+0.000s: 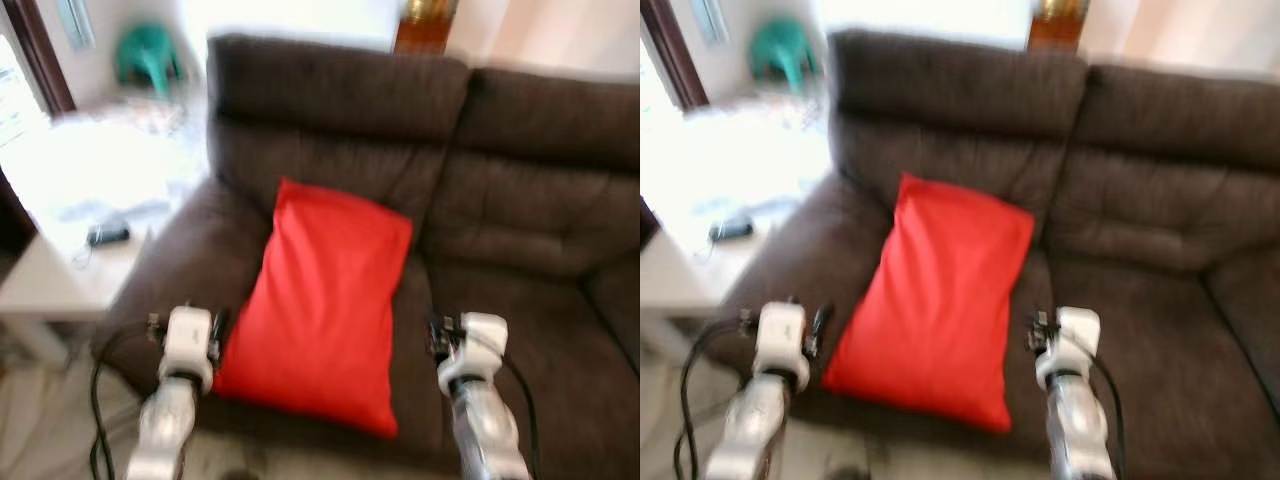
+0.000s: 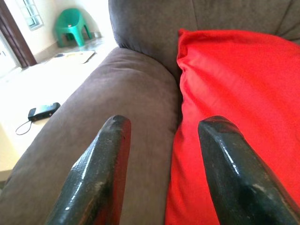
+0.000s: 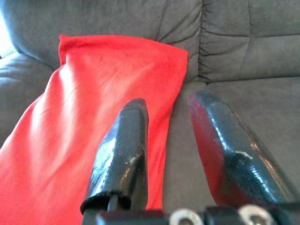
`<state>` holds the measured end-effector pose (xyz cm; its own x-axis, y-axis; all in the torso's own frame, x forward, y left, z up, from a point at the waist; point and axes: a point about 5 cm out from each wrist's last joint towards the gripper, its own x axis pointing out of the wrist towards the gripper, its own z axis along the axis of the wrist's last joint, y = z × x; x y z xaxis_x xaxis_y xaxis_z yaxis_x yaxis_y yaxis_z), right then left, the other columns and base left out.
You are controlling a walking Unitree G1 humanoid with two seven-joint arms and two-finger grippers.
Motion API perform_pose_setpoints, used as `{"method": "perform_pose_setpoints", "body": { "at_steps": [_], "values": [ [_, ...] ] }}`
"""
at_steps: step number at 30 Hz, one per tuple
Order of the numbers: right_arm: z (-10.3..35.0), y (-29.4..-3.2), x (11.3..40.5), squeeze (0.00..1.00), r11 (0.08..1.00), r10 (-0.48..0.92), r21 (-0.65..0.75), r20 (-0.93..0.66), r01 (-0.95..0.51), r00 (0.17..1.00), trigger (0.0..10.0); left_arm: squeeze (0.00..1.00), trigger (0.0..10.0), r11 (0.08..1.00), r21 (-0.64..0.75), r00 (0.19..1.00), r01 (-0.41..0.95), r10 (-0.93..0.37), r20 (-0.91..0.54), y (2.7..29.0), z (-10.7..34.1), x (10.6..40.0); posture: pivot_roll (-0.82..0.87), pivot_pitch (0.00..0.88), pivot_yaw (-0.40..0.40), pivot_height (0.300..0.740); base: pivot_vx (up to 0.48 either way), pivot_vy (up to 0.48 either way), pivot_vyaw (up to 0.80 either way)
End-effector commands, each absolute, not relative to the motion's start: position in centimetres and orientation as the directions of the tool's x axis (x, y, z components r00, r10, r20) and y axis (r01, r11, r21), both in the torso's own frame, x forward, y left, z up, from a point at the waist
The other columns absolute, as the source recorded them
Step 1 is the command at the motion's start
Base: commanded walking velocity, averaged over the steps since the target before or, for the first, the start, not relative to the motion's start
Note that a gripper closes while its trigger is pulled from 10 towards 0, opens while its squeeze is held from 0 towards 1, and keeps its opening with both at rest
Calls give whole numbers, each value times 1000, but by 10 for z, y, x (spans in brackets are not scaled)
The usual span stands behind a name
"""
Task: Move the pillow to the sofa from floor
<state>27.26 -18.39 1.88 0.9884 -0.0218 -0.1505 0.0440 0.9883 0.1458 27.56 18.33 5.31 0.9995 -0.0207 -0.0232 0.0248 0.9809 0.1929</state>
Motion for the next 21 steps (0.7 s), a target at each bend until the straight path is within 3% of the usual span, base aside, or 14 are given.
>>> {"method": "perform_pose_setpoints", "body": {
  "at_steps": [1, 15, 21],
  "values": [
    [20, -187, 272, 0, 988, -34, 143, -142, 54, 989, 10000, 0, 10000, 980, 199, 1000, 28, -28, -5, 182, 58, 278, 23, 0, -94, 740, -322, 0, 0],
    [20, -187, 272, 0, 988, -33, 144, -148, 54, 988, 10000, 0, 10000, 981, 192, 999, 30, -27, -21, 182, 54, 277, 21, 0, -95, 740, -304, 0, 0],
    [12, -186, 271, 0, 988, -22, 144, -191, 50, 981, 10000, 0, 10000, 993, 119, 991, 1, 15, -131, 189, 33, 273, 14, 0, -92, 740, 0, 0, 0]
  ]
}}
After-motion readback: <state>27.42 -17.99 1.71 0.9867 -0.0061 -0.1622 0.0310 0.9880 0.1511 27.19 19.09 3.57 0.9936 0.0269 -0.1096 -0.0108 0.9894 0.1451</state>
